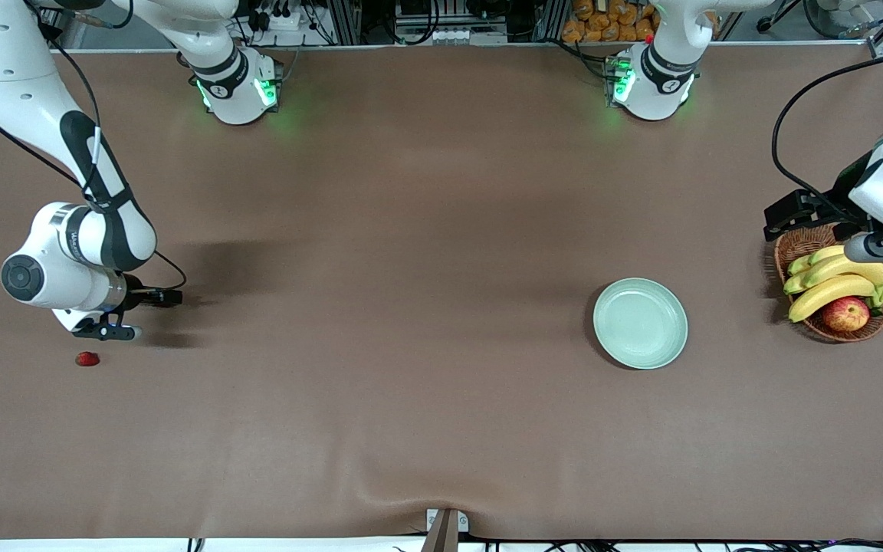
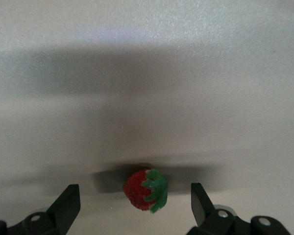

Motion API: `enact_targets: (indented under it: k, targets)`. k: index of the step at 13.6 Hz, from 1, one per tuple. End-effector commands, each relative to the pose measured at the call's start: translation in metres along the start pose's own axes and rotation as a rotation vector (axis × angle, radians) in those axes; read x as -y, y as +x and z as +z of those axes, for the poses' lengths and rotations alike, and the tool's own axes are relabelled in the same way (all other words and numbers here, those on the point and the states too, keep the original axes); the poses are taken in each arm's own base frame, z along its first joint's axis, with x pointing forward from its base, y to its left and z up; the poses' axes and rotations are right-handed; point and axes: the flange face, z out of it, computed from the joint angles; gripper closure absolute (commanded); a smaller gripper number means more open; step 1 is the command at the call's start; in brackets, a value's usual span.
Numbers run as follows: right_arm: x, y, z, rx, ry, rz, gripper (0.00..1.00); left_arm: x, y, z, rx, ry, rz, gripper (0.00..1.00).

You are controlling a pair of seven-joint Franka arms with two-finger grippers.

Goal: Collect all strawberries into plate
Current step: 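Lower the right gripper and grasp the nearest red strawberry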

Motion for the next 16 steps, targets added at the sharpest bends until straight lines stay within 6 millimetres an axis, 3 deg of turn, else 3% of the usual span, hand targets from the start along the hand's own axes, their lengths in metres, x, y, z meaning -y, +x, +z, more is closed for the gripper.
enact_targets:
  k: [1, 2, 3, 5, 9, 11, 13, 16]
  targets:
    - [-0.009, -0.003, 0.003, 0.002, -0.006, 0.000, 0.42, -0.001, 0.002, -0.001, -0.009, -0.025, 0.005, 0.00]
    - [-0.012, -0.004, 0.005, 0.008, -0.001, 0.013, 0.74, -0.001, 0.002, 0.000, -0.007, -0.025, 0.001, 0.00]
    - [-0.013, -0.004, 0.007, 0.011, 0.002, 0.017, 0.89, -0.001, 0.003, 0.001, -0.007, -0.025, -0.002, 0.00]
    - [-0.013, -0.004, 0.007, 0.011, 0.004, 0.019, 1.00, -0.001, 0.005, 0.003, -0.013, -0.025, -0.003, 0.00]
    - [-0.011, -0.001, -0.002, -0.006, 0.001, 0.006, 1.00, -0.006, 0.008, 0.008, -0.012, -0.026, 0.002, 0.00]
    - [0.000, 0.002, -0.018, -0.034, -0.001, -0.013, 1.00, -0.007, 0.009, 0.009, -0.015, -0.028, 0.000, 0.00]
    - [0.036, 0.004, -0.048, -0.074, 0.002, -0.076, 1.00, -0.008, 0.011, 0.014, -0.012, -0.028, 0.000, 0.00]
    - [0.111, 0.027, -0.076, -0.142, -0.002, -0.195, 1.00, -0.014, 0.012, 0.018, -0.009, -0.029, 0.011, 0.00]
